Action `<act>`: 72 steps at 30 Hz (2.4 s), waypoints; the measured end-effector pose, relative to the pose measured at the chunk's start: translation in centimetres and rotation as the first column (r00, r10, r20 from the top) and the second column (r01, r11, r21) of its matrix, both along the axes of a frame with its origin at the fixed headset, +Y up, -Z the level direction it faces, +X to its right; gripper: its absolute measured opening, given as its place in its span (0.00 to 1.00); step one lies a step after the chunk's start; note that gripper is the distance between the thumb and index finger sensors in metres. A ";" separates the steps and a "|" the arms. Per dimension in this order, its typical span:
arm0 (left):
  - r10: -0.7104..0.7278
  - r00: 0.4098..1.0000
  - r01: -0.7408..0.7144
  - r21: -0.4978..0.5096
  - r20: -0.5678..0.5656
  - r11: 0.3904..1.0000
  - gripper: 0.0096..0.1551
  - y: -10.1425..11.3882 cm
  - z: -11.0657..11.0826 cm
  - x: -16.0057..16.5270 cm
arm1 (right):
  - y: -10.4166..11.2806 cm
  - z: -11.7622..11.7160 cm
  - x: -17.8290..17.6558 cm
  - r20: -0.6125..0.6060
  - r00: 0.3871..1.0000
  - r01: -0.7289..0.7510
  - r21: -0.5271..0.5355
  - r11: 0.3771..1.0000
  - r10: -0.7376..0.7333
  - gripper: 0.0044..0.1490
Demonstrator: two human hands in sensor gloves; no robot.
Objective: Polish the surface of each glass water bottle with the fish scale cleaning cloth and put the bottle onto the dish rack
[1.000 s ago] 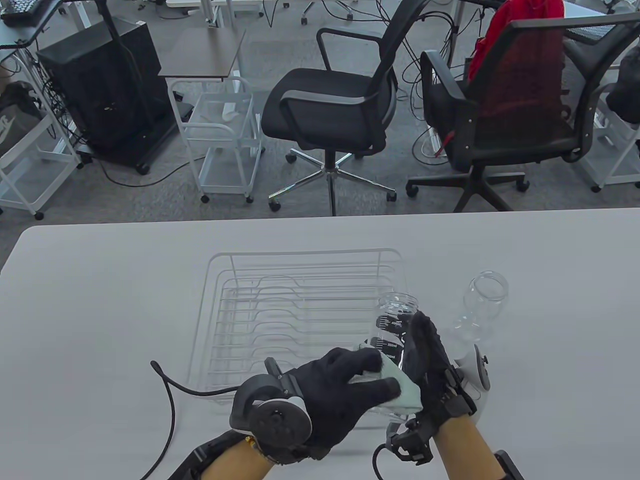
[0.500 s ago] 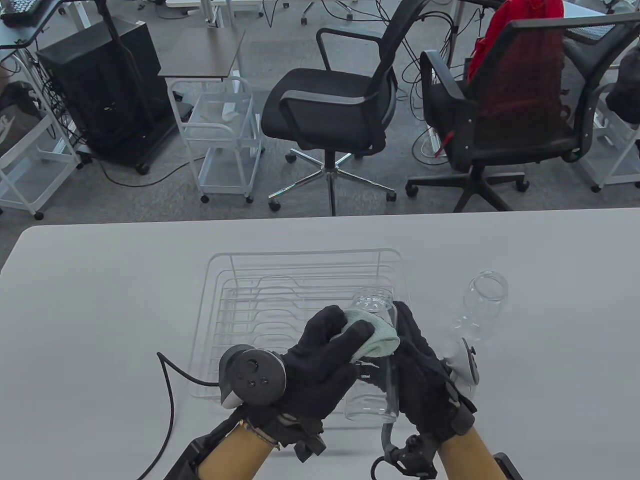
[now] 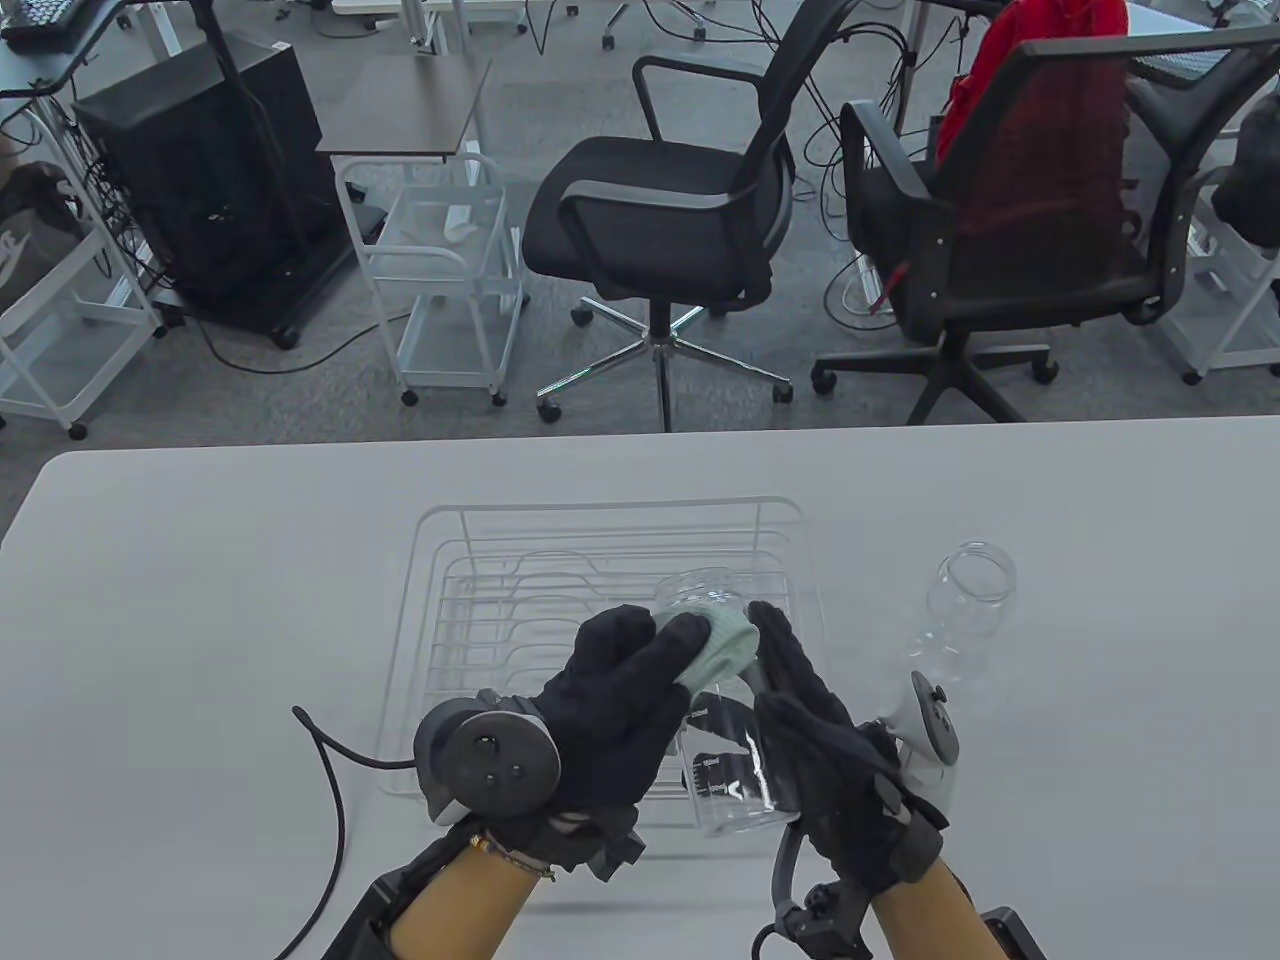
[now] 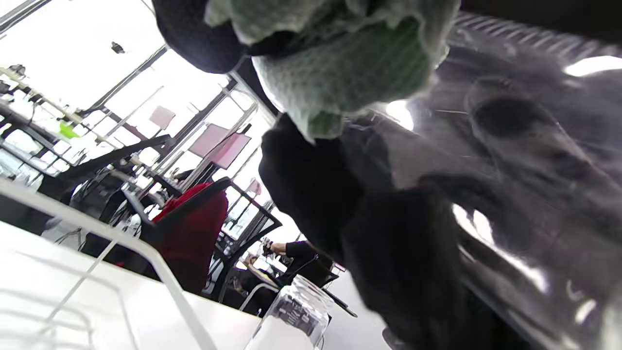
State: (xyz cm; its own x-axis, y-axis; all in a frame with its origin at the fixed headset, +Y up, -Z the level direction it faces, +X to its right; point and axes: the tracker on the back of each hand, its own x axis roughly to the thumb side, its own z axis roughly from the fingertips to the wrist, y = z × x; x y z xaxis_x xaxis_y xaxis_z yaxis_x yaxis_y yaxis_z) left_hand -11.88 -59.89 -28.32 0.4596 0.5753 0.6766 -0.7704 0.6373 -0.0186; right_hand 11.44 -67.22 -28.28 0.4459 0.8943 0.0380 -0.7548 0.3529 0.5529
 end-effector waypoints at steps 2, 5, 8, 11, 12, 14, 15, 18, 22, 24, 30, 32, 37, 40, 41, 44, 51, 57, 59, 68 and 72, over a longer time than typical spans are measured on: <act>-0.041 0.999 0.041 -0.005 -0.013 0.999 0.32 0.2 0.0 0.0 | -0.3 0.0 0.0 0.052 0.998 0.021 -0.012 1.000 -0.020 0.53; -0.159 0.975 0.150 0.067 0.155 0.986 0.32 0.0 0.5 0.7 | -0.7 -0.2 0.2 0.098 0.992 0.078 -0.021 0.997 -0.076 0.53; -0.140 0.953 0.116 0.103 0.270 0.988 0.31 -0.5 1.2 1.5 | -0.9 -0.4 0.3 0.053 0.987 0.154 -0.050 0.987 -0.152 0.52; -0.179 0.962 0.143 0.181 0.205 0.973 0.30 -0.2 1.4 1.4 | -1.0 -0.1 0.1 -0.045 0.987 0.154 -0.073 0.985 -0.157 0.52; -0.189 0.976 0.160 0.231 0.109 0.960 0.30 -0.3 1.2 1.2 | -1.0 -0.1 -0.1 -0.033 0.987 0.152 -0.081 0.985 -0.155 0.52; -0.129 0.992 0.124 0.182 0.016 0.976 0.31 -0.5 0.7 0.7 | -0.8 -0.1 -0.1 -0.052 0.992 0.115 -0.057 0.992 -0.118 0.52; -0.040 0.998 0.042 0.053 -0.049 0.998 0.31 -0.7 0.0 0.1 | -0.5 -0.1 -0.1 -0.085 0.994 0.061 -0.025 0.998 -0.063 0.52; 0.027 0.999 -0.026 -0.046 0.018 0.999 0.30 -0.8 -0.2 -0.1 | -0.7 -0.1 -0.2 -0.021 0.999 0.049 -0.012 0.999 -0.049 0.51; -0.067 0.949 0.074 -0.010 0.307 0.997 0.29 -0.7 0.7 1.5 | -0.9 -0.4 0.3 0.022 0.994 0.105 -0.038 0.994 -0.104 0.50; -0.060 0.917 0.088 -0.052 0.394 0.995 0.27 -0.6 1.5 2.6 | -1.2 -0.5 0.6 0.039 0.996 0.088 -0.040 0.995 -0.086 0.50; -0.089 0.986 0.078 0.081 0.138 0.994 0.30 -1.0 0.8 2.0 | -0.8 -0.4 1.0 -0.003 0.999 0.051 -0.021 0.998 -0.051 0.50; 0.025 0.999 -0.024 -0.026 0.030 0.999 0.31 -1.6 -0.5 1.0 | -0.7 -0.3 0.8 -0.032 0.999 0.034 -0.015 0.999 -0.035 0.50; 0.088 0.990 -0.073 -0.134 0.111 0.988 0.31 -1.9 -0.5 0.8 | -1.1 -0.4 0.7 -0.018 0.999 0.046 -0.034 0.998 -0.046 0.50; -0.073 0.949 0.082 -0.018 0.306 0.996 0.29 -1.7 1.0 2.4 | -1.5 -0.6 1.0 0.035 0.997 0.071 -0.051 0.996 -0.069 0.50; -0.088 0.929 0.093 0.003 0.358 0.996 0.28 -1.5 1.6 3.0 | -1.7 -0.7 1.1 0.050 0.996 0.082 -0.056 0.995 -0.080 0.50; -0.149 0.918 0.141 0.047 0.368 0.989 0.28 -0.8 1.9 3.4 | -1.7 -0.6 1.0 0.014 0.995 0.100 -0.067 0.993 -0.099 0.50; 0.022 0.999 -0.019 -0.052 0.045 0.998 0.30 -1.5 -0.2 1.2 | -1.0 -0.5 0.9 -0.029 0.999 0.043 -0.021 0.999 -0.043 0.49; -0.064 0.977 0.072 -0.028 0.205 0.997 0.30 -1.1 0.6 2.0 | -1.3 -0.5 1.0 -0.002 0.996 0.086 -0.048 0.995 -0.087 0.49; -0.098 0.947 0.114 -0.035 0.306 0.993 0.29 -1.0 1.5 2.9 | -1.4 -0.6 1.2 0.046 0.996 0.083 -0.036 0.996 -0.082 0.49; -0.065 0.991 0.064 0.017 0.113 0.998 0.30 -0.8 0.8 2.5 | -1.2 -0.6 1.3 -0.002 0.996 0.092 -0.027 0.995 -0.092 0.49; 0.031 0.998 -0.024 -0.126 0.057 0.992 0.31 -1.3 0.0 1.7 | -1.2 -0.6 1.0 -0.003 0.998 0.068 -0.017 0.998 -0.068 0.49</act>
State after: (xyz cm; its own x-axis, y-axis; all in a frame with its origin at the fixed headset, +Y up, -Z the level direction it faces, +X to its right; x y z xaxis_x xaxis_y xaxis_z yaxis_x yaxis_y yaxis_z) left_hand -10.15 -61.17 -28.27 0.4038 0.6692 0.6238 -0.7828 0.6056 -0.1429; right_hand 12.43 -68.41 -28.84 0.5061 0.8622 0.0216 -0.7268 0.4128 0.5490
